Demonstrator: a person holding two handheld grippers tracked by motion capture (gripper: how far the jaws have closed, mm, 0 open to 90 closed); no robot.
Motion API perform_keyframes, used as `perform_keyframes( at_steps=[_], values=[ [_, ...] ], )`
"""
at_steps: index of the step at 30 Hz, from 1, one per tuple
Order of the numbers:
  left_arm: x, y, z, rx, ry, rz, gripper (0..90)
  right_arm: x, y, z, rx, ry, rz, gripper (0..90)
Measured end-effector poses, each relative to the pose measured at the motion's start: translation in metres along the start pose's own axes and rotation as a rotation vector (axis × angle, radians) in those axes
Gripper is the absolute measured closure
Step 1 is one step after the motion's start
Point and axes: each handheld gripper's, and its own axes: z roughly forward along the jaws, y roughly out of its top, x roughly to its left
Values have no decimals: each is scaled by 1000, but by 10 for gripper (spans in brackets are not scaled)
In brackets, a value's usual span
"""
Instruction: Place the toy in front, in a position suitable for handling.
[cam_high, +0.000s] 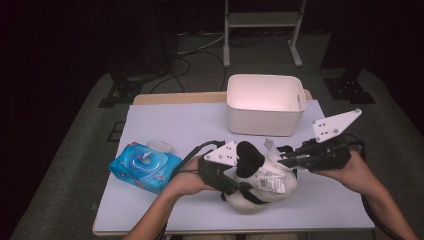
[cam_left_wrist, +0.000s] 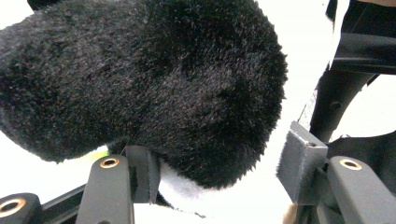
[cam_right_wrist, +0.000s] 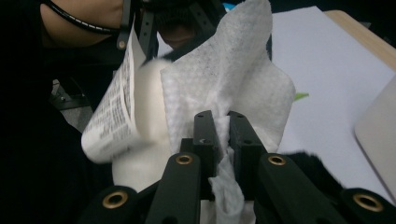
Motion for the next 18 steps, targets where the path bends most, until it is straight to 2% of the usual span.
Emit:
perform_keyframes(
  at_steps=[2,4,10,14,18],
  values=[
    [-1,3,2,7,3,6,410,1,6,2,-4,8,-13,822],
    [0,4,1,16,5,5,410,3,11,4,14,-1,-37,822],
    [2,2,-7,-5,9,-11,415,2,2,1,32,-2,-16,822],
    [1,5,-4,17,9,-6,419,1,1,4,21,-2,-13,822],
    [-1,9,-1,32,12,5,419,1,7,8,2,7,-21,822]
  ],
)
